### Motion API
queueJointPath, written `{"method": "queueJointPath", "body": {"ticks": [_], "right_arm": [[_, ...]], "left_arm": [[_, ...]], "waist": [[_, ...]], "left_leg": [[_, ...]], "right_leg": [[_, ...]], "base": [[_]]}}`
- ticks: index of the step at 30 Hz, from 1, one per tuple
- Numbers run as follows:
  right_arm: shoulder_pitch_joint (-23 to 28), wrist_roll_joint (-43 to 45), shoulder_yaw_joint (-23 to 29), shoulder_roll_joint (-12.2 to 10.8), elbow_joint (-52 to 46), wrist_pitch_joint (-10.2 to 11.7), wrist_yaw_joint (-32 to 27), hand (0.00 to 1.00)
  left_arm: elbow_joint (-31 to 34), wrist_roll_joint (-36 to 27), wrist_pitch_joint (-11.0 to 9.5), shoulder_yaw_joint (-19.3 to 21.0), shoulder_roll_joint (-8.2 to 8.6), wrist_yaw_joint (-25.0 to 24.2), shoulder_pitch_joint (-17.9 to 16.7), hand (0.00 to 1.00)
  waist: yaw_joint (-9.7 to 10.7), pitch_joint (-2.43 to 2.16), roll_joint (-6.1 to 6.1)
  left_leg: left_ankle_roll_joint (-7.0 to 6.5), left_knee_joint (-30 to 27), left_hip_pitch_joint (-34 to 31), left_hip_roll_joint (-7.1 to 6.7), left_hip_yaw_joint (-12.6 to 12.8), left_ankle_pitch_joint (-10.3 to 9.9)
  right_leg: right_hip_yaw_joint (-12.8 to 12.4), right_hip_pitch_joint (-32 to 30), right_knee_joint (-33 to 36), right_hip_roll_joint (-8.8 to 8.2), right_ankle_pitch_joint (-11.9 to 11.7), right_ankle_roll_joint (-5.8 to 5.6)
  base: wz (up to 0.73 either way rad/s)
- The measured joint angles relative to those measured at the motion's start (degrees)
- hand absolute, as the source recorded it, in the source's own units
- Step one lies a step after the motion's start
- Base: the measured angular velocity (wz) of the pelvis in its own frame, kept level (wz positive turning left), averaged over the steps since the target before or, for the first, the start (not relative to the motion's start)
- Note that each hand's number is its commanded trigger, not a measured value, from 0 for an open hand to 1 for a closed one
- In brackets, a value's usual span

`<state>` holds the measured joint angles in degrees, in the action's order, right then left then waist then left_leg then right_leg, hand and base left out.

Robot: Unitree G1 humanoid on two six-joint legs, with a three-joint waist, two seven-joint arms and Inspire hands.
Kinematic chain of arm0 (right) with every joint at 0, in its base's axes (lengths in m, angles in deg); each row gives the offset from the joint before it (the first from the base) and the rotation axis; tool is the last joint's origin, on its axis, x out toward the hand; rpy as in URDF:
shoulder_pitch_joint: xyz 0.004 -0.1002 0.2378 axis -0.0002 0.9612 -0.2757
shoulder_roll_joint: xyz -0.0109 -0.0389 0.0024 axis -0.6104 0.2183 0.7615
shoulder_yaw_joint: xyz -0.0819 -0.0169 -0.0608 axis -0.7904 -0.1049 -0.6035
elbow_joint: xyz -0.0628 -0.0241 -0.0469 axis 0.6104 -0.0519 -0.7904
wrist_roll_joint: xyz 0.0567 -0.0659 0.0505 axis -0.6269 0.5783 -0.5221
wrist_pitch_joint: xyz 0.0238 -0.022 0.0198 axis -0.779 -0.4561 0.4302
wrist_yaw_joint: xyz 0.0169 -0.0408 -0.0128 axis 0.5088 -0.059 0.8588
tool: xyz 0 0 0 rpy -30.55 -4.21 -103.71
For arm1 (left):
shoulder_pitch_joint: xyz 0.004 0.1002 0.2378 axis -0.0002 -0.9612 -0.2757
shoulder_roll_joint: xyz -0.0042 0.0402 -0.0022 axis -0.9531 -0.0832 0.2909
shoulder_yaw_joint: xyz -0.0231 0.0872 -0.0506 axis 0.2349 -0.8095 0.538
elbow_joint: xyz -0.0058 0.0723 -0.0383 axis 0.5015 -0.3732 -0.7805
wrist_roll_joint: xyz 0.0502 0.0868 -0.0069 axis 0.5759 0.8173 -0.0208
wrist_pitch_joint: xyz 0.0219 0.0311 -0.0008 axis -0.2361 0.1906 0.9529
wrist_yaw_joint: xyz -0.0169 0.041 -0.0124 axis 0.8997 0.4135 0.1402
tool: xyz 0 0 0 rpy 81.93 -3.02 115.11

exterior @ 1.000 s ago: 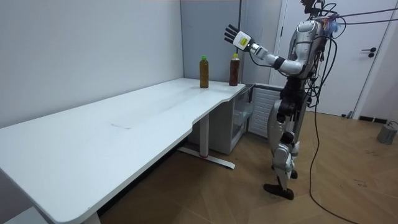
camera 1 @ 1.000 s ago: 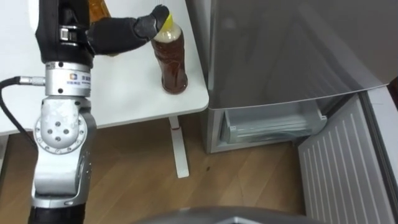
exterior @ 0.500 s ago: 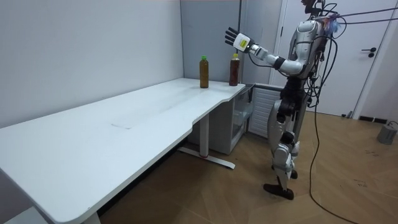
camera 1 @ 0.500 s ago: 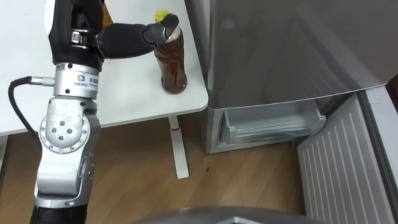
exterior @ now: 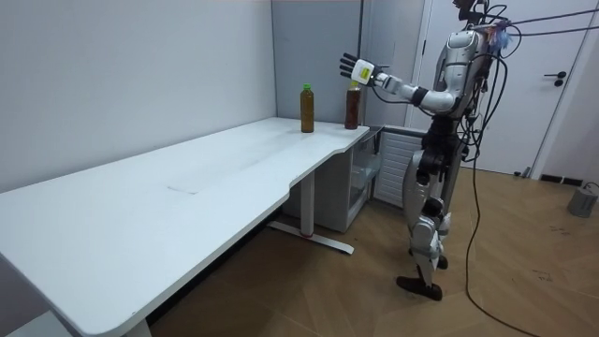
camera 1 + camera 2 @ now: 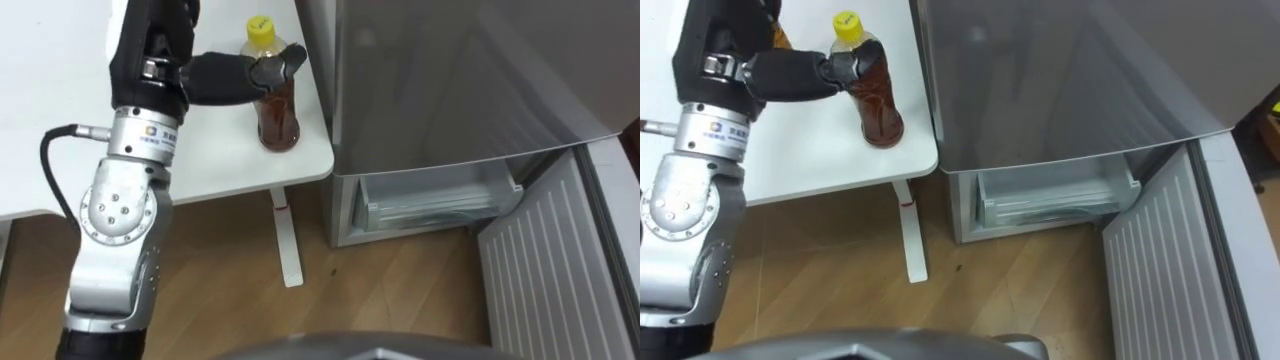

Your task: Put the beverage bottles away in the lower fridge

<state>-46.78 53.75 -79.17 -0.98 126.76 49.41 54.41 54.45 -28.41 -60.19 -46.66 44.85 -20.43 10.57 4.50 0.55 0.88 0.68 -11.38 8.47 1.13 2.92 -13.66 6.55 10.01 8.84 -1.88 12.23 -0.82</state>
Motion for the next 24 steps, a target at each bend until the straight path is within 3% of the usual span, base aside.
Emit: {"method": "queueJointPath", "body": {"ticks": [17, 24], "right_arm": [[0.2, 0.1, -2.1, -0.1, 0.5, -2.5, 0.7, 0.00], [0.1, 0.1, -2.1, -0.1, 0.1, -3.2, 2.0, 0.00]], "left_arm": [[-4.7, -2.4, 2.7, -1.6, 0.00, -1.6, -0.1, 0.00], [-4.7, -6.8, 3.4, -1.6, -0.11, -1.8, -0.3, 0.00]], "waist": [[0.1, -0.17, -0.28], [0.0, -0.16, -0.28]], "left_leg": [[0.00, 0.1, 0.2, 0.02, 0.3, 0.0], [0.00, 0.1, 0.1, 0.02, 0.4, 0.0]], "right_leg": [[-0.3, 0.0, 0.2, 0.04, 0.0, 0.00], [-0.3, -0.1, 0.1, 0.03, 0.0, 0.00]], "base": [[0.00], [0.00]]}}
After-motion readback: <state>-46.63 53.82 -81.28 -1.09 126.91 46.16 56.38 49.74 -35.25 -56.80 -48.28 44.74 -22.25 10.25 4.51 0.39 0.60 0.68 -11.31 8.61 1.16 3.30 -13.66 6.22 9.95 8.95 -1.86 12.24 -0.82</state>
